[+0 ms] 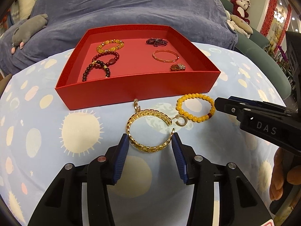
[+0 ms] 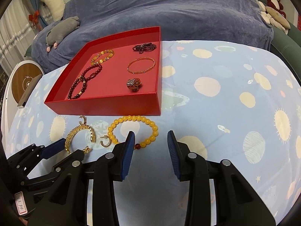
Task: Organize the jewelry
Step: 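Move the left gripper to the gold chain bangle while the right approaches the amber bead bracelet, then grasp the gold chain bangle with the left gripper while the right grasps the amber bracelet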
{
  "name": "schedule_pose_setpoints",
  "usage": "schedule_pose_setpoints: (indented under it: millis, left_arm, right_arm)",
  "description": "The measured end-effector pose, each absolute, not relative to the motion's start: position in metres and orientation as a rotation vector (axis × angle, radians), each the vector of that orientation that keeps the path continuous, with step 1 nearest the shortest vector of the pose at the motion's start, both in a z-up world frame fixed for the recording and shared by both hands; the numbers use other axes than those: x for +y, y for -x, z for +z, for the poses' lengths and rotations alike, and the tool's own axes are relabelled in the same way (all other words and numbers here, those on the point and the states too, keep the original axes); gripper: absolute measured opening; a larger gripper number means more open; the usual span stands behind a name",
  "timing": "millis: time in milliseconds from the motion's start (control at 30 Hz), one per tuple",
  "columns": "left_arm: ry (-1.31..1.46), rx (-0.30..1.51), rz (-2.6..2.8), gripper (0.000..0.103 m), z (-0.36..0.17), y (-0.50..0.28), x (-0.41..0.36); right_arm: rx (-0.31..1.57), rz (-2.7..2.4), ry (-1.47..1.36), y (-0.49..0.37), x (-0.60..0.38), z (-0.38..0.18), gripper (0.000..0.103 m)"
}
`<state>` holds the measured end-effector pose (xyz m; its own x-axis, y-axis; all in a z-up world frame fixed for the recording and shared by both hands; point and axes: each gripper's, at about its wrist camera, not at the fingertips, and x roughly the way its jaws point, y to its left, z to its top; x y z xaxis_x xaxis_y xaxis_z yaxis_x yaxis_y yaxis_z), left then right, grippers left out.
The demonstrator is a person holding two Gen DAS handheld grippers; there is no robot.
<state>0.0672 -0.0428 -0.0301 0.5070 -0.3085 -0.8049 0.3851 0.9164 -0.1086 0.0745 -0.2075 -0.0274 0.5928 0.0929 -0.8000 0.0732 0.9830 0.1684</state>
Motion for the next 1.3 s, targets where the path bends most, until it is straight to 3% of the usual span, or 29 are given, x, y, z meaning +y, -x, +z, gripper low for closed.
schedule_pose_setpoints:
  millis: [200, 400, 467, 533, 700, 1033, 1300]
  left_arm:
    - [-0.039, 0.956, -0.429, 0.028, -0.02, -0.07, -0.027]
    - [-0.024, 0.973, -0.402, 0.028, -0.023, -0.073, -0.019]
    - [-0.016, 0.975, -0.399, 0.032, -0.024, -0.072, -0.019]
    - [-0.009, 0.984, -0.401, 0.042, -0.025, -0.073, -0.02]
    - [-0.003, 0.973, -0.402, 0.054, -0.025, -0.074, -0.026]
    - [-0.075, 0.94, -0.372, 0.059, -0.035, -0.086, -0.047]
    - [-0.156, 0.913, -0.349, 0.054, -0.045, -0.083, -0.051]
  right_arm:
    - [0.954, -0.003, -0.174, -0.085, -0.204, -0.037, 0.034]
    - [0.963, -0.018, -0.136, -0.089, -0.197, -0.045, 0.034]
    - [0.961, -0.011, -0.133, -0.089, -0.195, -0.045, 0.033]
    - [0.958, -0.009, -0.124, -0.089, -0.193, -0.045, 0.031]
    - [0.962, -0.005, -0.111, -0.088, -0.191, -0.045, 0.009]
    - [0.974, 0.009, -0.09, -0.081, -0.189, -0.045, 0.008]
    - [0.986, 0.02, -0.108, -0.075, -0.191, -0.045, 0.008]
